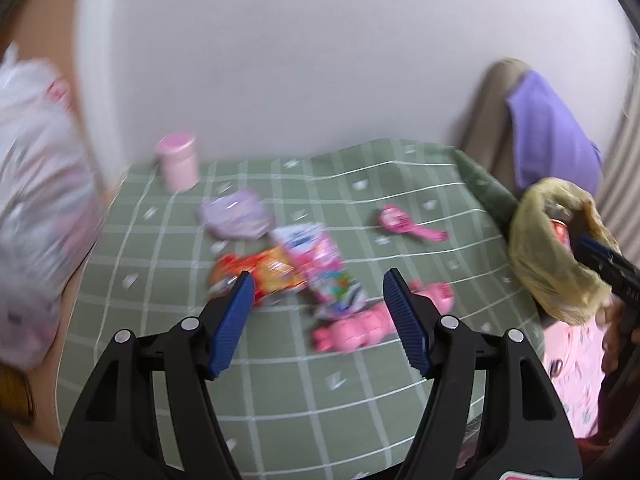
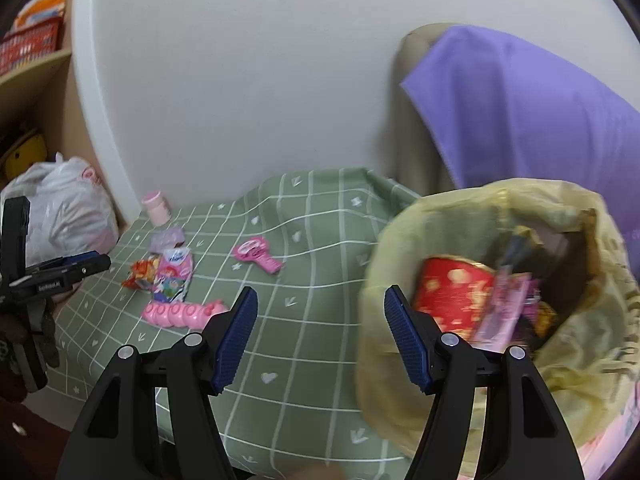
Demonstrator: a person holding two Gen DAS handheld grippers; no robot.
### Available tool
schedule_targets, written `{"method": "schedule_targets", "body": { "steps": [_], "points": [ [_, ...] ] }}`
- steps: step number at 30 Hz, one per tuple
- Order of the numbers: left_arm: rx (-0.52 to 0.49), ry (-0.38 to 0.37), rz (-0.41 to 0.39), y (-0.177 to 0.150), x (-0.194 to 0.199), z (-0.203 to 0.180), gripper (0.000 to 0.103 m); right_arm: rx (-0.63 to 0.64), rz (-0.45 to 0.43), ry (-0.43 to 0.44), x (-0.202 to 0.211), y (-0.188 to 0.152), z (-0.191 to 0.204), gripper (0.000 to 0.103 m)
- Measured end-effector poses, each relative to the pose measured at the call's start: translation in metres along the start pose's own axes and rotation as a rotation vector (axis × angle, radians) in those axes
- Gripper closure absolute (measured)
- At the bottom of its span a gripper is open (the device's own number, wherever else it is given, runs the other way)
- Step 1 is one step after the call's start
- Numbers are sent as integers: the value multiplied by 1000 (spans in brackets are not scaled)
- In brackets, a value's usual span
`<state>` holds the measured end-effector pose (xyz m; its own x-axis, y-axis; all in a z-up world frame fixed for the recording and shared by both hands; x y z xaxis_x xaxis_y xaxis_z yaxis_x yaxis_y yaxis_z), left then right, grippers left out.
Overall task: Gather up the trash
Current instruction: 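Move both open tools back over the table, then grasp the red-gold snack pack with the right tool while the left tool grasps the lilac wrapper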
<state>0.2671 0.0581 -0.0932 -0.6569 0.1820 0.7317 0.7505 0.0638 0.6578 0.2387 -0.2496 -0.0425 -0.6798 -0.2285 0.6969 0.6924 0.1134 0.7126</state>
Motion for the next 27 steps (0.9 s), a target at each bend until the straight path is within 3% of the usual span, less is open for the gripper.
{"method": "schedule_targets", "body": {
  "steps": [2,7,14,21,23,25,27],
  "points": [
    [24,30,19,-7,-3,12,33,10,0,-4,-4,-2,6,40],
    [50,64,43,-17,-9,31,33,52,48,-40,-23,-5,19,40],
    [40,42,35,-11,-20,36,33,94,66,-73,-42,0,33,40],
    [34,-23,-2,23,-37,55,33,136,90,-154,-59,3,41,40],
    [67,-81,16,39,-58,68,31,129,112,-122,-68,2,47,40],
    [150,-190,102,45,-87,80,24,115,135,-56,-76,1,55,40],
    [196,-187,139,51,-108,92,24,111,157,0,-85,0,65,40]
  ]
}}
Point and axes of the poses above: each gripper's, at about its wrist camera, not at the fingertips, and x roughly against the way its jaws point, z to its left, y to its top, the point moved 7 cm from there along -x, roughly the way its jaws point, and after that the axes turned 4 degrees about z, right-handed, at the moved point
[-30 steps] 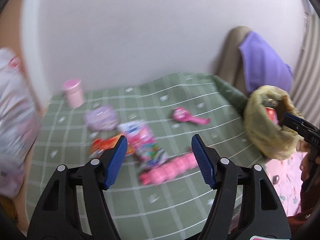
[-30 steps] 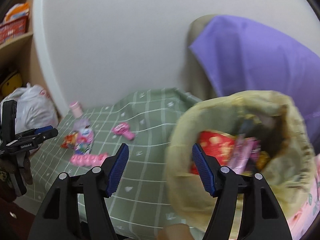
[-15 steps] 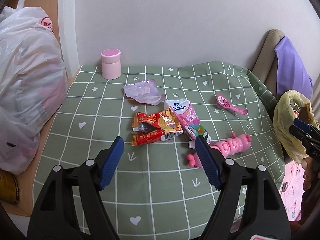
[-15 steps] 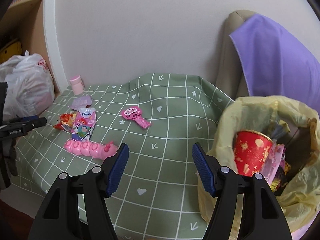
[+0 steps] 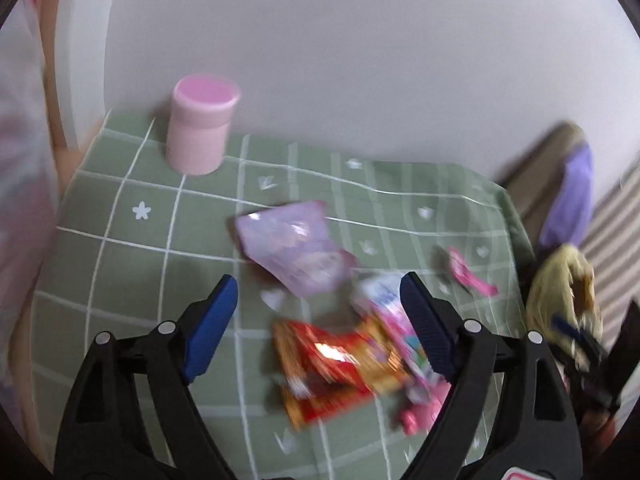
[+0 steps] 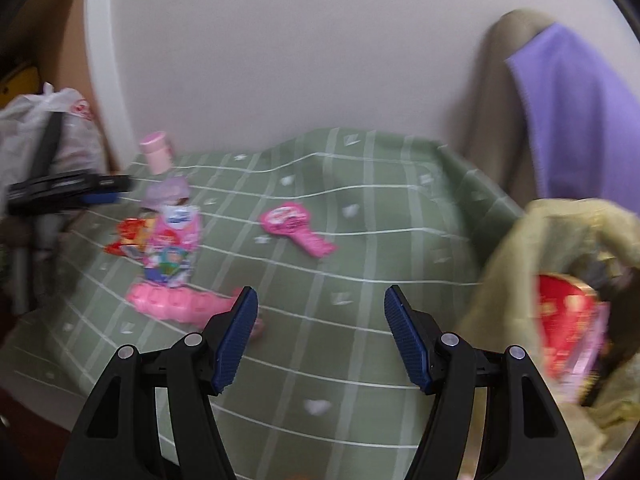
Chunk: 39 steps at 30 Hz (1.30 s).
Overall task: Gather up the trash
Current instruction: 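Grasp the red-gold snack pack with the right tool while the left tool grasps the lilac wrapper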
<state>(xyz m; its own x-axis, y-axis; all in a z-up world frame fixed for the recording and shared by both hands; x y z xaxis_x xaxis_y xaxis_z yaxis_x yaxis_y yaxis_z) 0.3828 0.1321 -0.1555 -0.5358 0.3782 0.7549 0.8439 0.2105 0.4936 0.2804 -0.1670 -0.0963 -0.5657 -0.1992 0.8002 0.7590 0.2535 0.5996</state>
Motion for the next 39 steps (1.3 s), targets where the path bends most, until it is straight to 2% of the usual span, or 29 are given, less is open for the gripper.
{"method": "schedule_targets", "body": {
  "steps": [2,6,8,12,15,19,21,24,26,27,28,30,33,39],
  "points": [
    [-25,62,-12,10,-9,5,24,23,15,39,-10,2,12,40],
    [-47,111,-13,25,-22,4,26,68,59,76,-32,5,33,40],
    [-21,117,9,31,-33,9,38,88,73,106,-41,7,45,41],
    [27,97,29,37,-42,23,47,131,71,174,-50,15,71,41],
    [61,78,-4,33,-22,29,47,206,63,240,-55,23,97,41],
    [170,80,-88,14,28,46,47,470,14,297,-66,43,151,41],
    [194,83,-105,0,47,50,46,567,14,329,-76,54,174,41],
    [169,113,-108,-21,65,46,46,644,63,385,-99,62,199,41],
    [160,124,-111,-27,72,44,46,696,134,396,-120,58,209,41],
    [155,127,-110,-32,75,43,46,717,162,399,-128,54,211,42],
    [149,130,-107,-36,78,43,46,735,188,401,-133,49,214,49],
    [134,138,-99,-42,81,44,45,733,218,425,-135,43,213,59],
    [137,134,-86,-51,79,48,45,630,242,495,-126,45,209,68],
    [143,80,-72,-46,68,43,46,436,78,460,-77,83,179,72]
  ]
}}
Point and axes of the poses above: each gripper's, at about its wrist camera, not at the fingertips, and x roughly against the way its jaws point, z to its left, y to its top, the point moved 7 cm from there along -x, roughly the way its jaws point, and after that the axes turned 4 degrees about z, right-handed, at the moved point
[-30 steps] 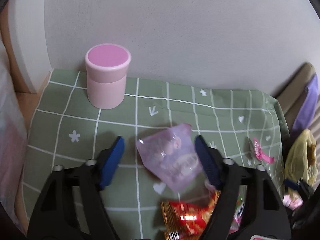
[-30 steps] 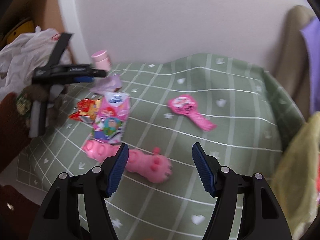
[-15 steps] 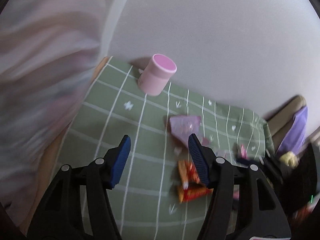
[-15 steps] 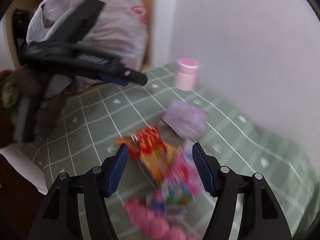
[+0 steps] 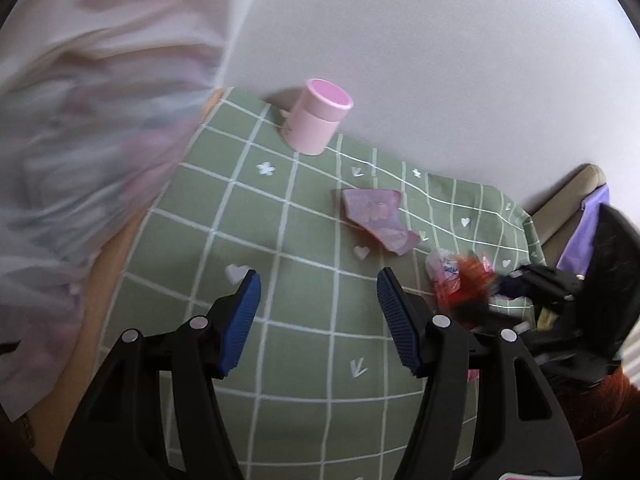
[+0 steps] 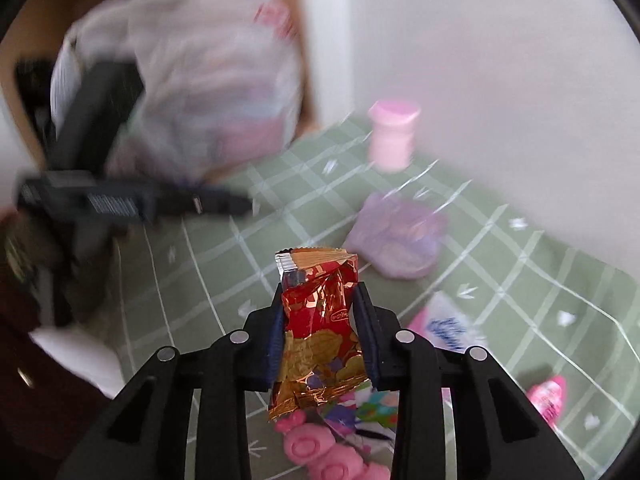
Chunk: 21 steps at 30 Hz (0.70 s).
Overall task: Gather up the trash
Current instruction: 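Grasp the red-gold snack pack with the right tool while the left tool grasps the lilac wrapper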
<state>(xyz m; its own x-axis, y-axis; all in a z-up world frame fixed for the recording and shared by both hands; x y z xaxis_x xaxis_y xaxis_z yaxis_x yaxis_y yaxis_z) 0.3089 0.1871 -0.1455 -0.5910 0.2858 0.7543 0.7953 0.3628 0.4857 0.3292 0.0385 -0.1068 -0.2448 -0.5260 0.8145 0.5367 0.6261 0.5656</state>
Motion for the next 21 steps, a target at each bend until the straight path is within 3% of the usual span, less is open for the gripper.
{"method": "schedule_targets", "body": {
  "steps": [5,8,10,12,16,21],
  "points": [
    [-158,-39,14,16,-25,-38,46,-245,-130,-44,55,-16,-43,72],
    [-283,-7,-16,34,-48,-60,45,-336,-131,-111,78,-45,-64,72],
    [-304,57,7,40,-65,-60,39,-378,-117,-154,86,-63,-75,72],
    [-280,100,24,43,-76,-56,39,-401,-112,-203,94,-80,-82,72],
    [-176,116,59,37,-84,-54,39,-446,-114,-260,102,-106,-90,72],
    [-86,115,80,24,-88,-56,50,-496,-103,-282,103,-130,-93,72]
  ]
}}
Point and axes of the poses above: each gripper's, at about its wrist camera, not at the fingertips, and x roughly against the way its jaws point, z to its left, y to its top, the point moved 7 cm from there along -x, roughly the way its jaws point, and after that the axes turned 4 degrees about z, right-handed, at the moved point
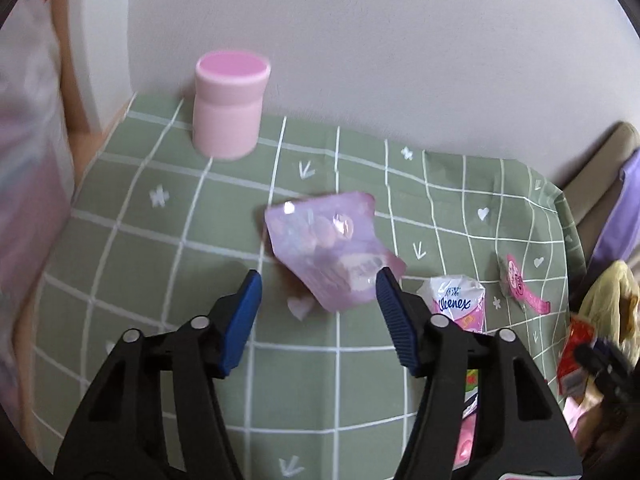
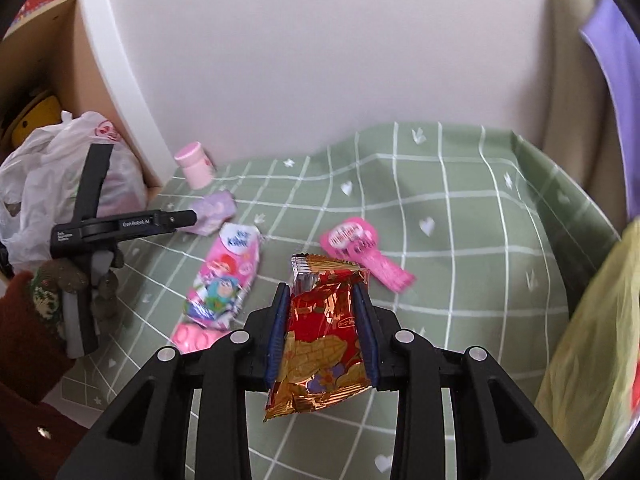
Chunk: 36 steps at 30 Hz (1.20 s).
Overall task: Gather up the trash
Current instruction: 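Grasp the red-gold snack pack with the right tool while the left tool grasps the lilac wrapper, then carry the snack pack and lilac wrapper with both tools to the yellow bag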
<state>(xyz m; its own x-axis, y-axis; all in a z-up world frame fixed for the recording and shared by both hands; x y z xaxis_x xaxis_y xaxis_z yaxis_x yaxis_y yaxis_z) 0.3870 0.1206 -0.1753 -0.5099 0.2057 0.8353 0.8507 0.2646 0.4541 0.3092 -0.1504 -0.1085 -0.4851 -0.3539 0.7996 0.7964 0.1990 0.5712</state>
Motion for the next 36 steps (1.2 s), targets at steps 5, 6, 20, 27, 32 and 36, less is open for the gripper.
{"method": "schedule_targets", "body": {
  "steps": [5,6,20,27,32,36],
  "points": [
    [58,25,8,4,-6,3,85,2,-8,-20,3,-6,-1,72],
    [68,15,13,5,-8,1,89,6,-15,-24,6,-6,-1,72],
    [-110,-45,-121,5,66,-71,102,-25,-153,-64,66,-8,-19,72],
    [-260,-156,-267,21,142,-145,102,7,-298,-154,131,8,-35,72],
    [-429,-317,-321,14,180,-232,102,-13,-413,-279,199,9,-64,72],
    [-570,-430,-298,-8,186,-301,102,-63,-453,-384,239,-2,-95,72]
  ]
}}
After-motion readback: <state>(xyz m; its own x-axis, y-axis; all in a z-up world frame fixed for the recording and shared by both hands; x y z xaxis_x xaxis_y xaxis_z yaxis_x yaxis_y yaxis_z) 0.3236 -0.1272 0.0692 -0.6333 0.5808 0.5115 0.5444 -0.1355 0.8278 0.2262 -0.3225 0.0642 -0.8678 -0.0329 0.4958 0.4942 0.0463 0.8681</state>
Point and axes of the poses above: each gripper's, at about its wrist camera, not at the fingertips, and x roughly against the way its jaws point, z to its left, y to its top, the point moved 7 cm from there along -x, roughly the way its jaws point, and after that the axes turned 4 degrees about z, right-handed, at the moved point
